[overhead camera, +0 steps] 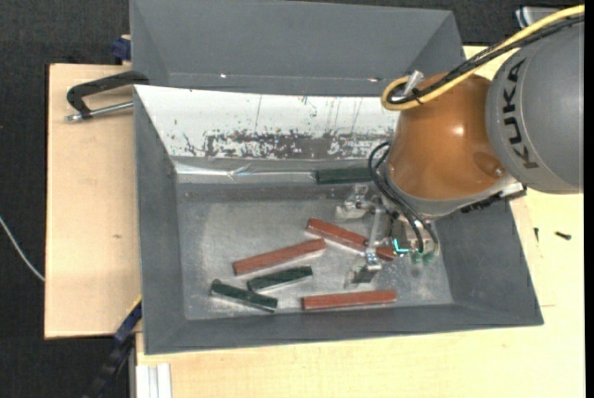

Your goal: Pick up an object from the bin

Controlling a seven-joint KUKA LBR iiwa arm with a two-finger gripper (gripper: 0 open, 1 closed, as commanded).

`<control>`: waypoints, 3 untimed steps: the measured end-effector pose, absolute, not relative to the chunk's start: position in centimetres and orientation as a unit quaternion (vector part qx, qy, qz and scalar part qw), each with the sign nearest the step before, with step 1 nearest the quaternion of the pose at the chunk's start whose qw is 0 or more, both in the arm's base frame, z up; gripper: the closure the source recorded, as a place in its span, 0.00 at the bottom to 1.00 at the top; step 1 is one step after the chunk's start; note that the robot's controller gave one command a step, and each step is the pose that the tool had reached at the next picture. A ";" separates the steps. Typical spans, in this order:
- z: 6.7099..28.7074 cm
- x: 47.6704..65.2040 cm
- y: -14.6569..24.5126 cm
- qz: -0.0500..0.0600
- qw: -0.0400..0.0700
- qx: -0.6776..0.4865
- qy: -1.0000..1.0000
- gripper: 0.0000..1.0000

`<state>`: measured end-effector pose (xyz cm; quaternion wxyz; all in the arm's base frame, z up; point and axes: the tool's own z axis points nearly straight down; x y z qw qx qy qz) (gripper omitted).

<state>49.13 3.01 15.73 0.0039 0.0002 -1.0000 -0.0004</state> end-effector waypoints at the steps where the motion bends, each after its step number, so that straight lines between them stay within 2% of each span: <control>1: 16.1 49.3 3.0 -0.001 0.000 0.000 -1.000 0.00; 2: 9.6 53.4 -0.2 0.000 -0.004 0.015 -1.000 0.00; 3: 7.3 54.5 -1.2 0.000 -0.003 -0.073 -0.997 0.00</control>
Offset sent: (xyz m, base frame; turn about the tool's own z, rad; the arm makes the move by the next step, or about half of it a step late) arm 0.0523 -0.0445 -0.0873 -0.0373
